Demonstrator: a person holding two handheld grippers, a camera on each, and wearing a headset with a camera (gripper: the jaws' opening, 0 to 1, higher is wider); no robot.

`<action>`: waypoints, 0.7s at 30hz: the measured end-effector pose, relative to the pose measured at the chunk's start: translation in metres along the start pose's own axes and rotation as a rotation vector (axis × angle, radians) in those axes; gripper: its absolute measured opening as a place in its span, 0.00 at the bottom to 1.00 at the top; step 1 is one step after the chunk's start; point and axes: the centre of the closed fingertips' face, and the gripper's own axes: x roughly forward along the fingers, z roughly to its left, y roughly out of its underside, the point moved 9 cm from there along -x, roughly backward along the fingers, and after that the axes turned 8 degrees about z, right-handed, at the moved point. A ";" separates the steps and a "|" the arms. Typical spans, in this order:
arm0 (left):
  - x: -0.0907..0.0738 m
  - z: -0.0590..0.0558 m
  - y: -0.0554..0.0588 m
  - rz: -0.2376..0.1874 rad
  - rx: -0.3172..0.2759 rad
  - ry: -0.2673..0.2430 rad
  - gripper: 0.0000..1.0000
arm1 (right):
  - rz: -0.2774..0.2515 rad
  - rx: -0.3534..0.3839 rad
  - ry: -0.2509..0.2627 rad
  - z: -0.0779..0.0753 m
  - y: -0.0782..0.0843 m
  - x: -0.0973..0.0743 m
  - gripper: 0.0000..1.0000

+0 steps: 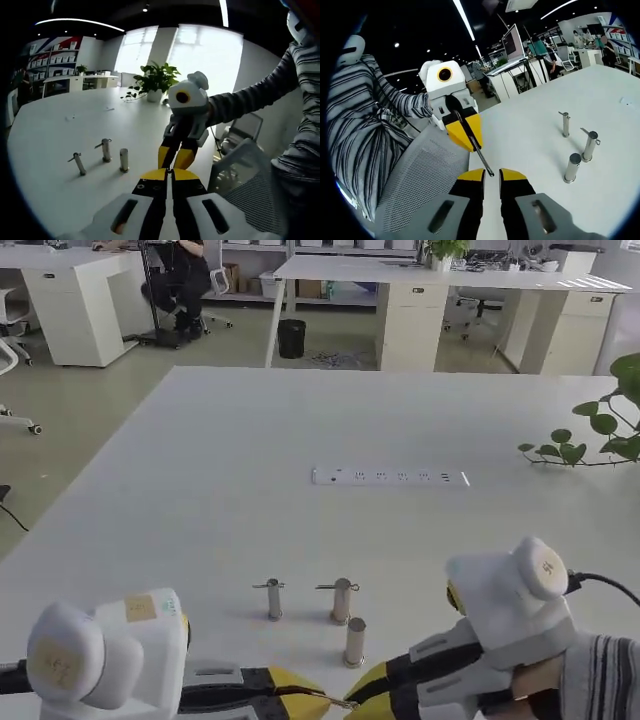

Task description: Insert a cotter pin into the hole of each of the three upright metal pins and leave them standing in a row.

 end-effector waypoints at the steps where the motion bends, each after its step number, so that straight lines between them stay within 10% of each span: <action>1: 0.000 0.000 0.000 0.001 0.001 0.001 0.00 | -0.001 -0.002 -0.001 0.000 -0.001 0.000 0.05; 11: 0.002 0.001 0.006 0.002 -0.002 0.004 0.00 | 0.035 -0.062 0.015 0.002 -0.004 -0.003 0.00; 21: 0.006 0.006 0.007 0.021 0.047 -0.022 0.00 | 0.158 -0.278 0.089 0.001 -0.011 -0.004 0.00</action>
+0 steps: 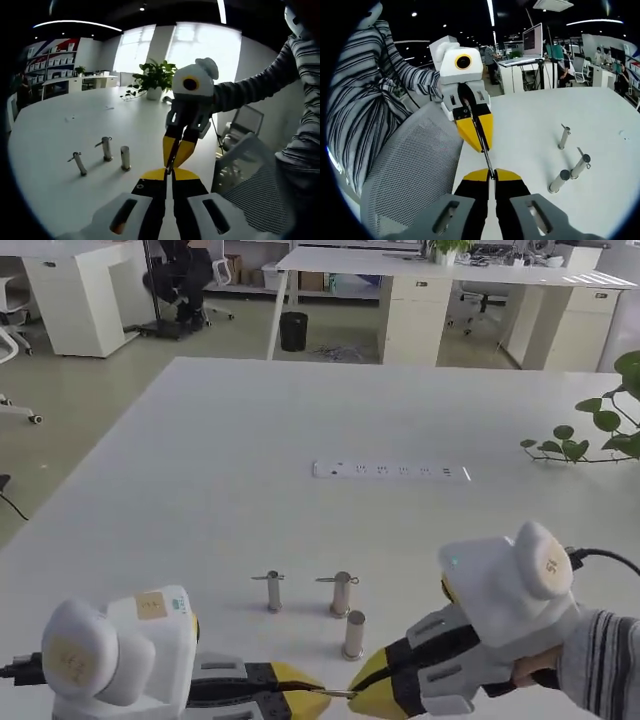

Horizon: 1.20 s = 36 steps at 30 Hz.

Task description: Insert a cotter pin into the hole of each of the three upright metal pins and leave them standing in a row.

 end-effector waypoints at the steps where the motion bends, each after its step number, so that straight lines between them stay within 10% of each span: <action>1: 0.001 0.000 0.001 0.011 0.005 0.000 0.00 | 0.020 0.013 0.007 0.000 -0.001 0.001 0.00; 12: 0.012 0.008 0.001 -0.007 -0.012 -0.051 0.01 | 0.096 -0.111 0.064 -0.005 0.001 -0.003 0.00; 36: 0.048 0.028 0.003 -0.065 -0.128 -0.257 0.25 | 0.161 -0.064 0.196 -0.054 0.035 -0.032 0.00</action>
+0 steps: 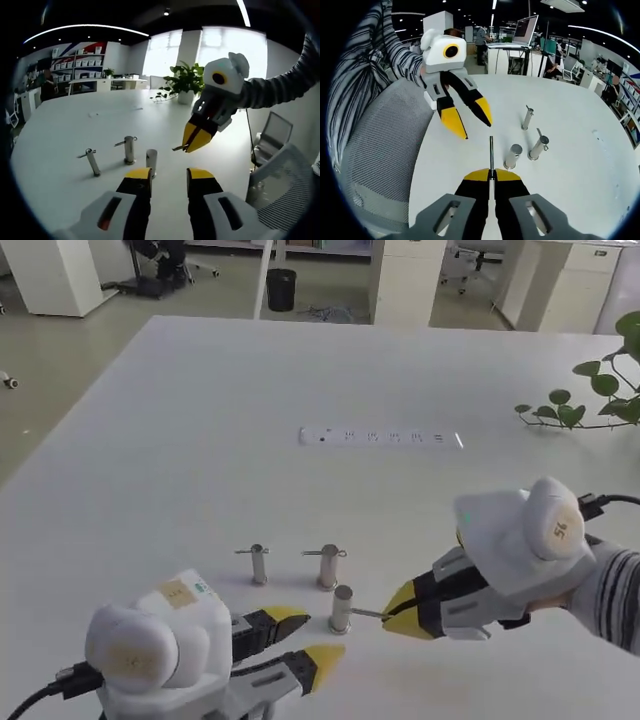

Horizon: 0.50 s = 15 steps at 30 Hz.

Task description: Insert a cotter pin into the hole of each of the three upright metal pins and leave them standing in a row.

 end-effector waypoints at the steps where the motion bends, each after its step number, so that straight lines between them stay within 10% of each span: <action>1: 0.002 0.001 0.000 -0.001 -0.012 -0.013 0.25 | 0.006 -0.003 0.002 -0.002 0.002 0.000 0.00; 15: 0.036 0.015 0.001 0.033 -0.059 -0.106 0.28 | 0.036 -0.041 -0.010 -0.034 0.018 0.007 0.00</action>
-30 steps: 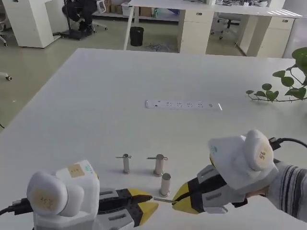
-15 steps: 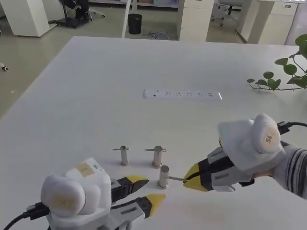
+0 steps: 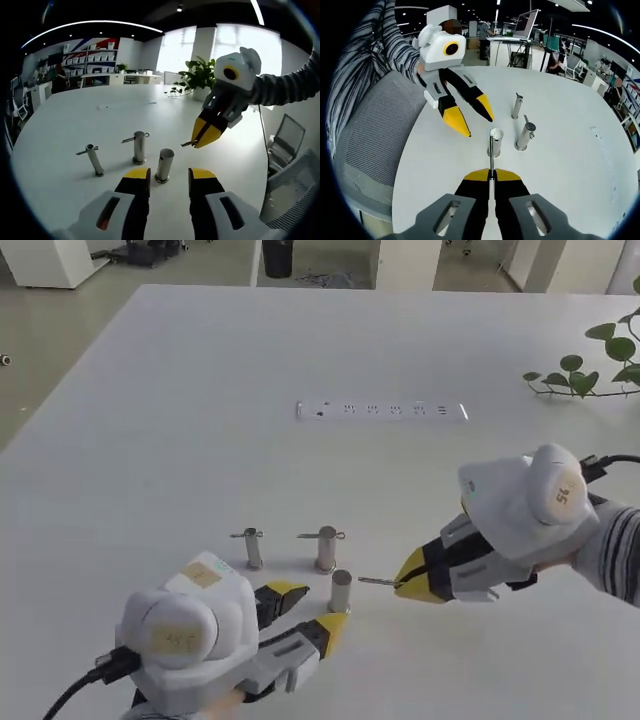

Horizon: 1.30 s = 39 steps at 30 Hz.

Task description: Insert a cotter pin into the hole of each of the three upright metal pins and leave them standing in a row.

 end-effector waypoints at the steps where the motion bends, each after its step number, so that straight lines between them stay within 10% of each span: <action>1: 0.003 0.000 0.000 0.003 -0.003 -0.001 0.26 | 0.002 -0.004 -0.001 -0.002 0.001 0.001 0.00; 33: 0.044 0.005 0.002 0.055 -0.065 -0.044 0.12 | -0.002 -0.040 -0.028 -0.011 0.003 0.024 0.00; 39: 0.044 0.005 0.003 0.055 -0.002 -0.035 0.11 | 0.009 -0.065 -0.032 -0.012 0.000 0.022 0.00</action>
